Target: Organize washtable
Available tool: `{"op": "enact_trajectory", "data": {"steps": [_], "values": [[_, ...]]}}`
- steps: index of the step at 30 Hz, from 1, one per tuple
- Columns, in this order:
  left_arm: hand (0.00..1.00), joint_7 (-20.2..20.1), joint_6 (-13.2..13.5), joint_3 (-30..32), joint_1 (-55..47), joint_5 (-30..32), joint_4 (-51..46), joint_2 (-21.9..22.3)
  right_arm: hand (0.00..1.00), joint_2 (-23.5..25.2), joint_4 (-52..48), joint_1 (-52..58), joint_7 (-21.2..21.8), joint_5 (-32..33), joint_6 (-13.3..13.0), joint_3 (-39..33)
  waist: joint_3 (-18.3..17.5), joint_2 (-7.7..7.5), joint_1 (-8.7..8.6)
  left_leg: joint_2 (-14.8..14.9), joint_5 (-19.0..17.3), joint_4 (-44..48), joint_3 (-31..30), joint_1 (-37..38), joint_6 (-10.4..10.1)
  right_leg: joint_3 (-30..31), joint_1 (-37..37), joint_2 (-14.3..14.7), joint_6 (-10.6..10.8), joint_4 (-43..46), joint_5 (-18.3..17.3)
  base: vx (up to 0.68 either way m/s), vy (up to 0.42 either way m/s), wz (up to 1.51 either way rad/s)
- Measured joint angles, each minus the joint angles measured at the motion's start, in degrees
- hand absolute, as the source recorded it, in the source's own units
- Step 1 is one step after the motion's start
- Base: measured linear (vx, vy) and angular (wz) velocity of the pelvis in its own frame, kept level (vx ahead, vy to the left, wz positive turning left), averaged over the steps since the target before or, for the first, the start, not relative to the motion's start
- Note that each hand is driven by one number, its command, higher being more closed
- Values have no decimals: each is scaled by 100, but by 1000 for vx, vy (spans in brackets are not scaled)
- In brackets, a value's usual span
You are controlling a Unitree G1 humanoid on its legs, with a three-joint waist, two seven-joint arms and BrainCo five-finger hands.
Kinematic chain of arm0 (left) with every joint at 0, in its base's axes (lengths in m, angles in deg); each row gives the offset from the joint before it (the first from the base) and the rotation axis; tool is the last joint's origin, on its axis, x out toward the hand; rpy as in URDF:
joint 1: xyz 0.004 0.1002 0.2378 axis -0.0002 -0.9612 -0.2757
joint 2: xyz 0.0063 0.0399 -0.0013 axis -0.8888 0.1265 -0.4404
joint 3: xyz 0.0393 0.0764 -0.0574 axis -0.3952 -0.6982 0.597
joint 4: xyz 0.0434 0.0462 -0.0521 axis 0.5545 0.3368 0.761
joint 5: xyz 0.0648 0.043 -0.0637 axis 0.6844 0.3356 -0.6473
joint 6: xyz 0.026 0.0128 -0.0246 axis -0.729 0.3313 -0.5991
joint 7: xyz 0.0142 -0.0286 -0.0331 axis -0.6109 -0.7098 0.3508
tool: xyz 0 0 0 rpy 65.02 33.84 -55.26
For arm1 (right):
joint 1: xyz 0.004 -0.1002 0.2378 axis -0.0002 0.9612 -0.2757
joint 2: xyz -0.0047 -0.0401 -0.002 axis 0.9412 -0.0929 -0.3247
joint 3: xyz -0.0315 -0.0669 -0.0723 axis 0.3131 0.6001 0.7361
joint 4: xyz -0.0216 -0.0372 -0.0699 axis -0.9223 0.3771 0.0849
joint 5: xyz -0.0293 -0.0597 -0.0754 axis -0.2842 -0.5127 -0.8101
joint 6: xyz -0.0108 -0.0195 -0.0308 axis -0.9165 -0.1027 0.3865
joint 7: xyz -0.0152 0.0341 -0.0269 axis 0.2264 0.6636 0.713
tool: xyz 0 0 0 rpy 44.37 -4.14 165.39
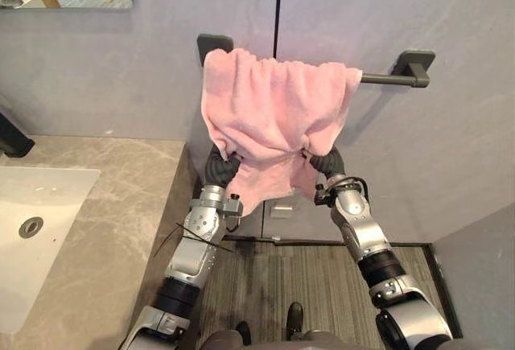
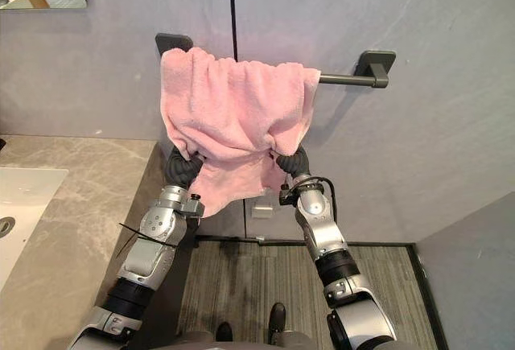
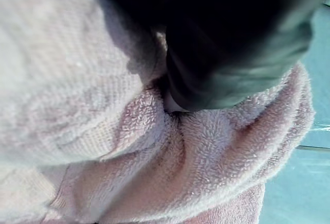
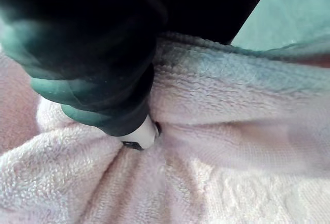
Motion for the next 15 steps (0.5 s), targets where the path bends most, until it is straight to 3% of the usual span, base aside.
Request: {"op": "enact_trajectory", "data": {"steps": [5, 15], "values": [[100, -6, -44, -2, 0, 0, 6, 40, 100, 6, -111, 130, 2, 2, -52, -96, 0, -1, -112, -4, 0, -10, 6, 11, 1, 6, 2, -1, 1, 0, -1, 4, 26, -1], [100, -11, -163, -3, 0, -7, 183, 262, 100, 113, -108, 358, 6, 128, -56, -316, 0, -1, -144, -5, 0, -53, 71, 55, 1, 60, -3, 4, 7, 0, -5, -2, 21, -3]]}}
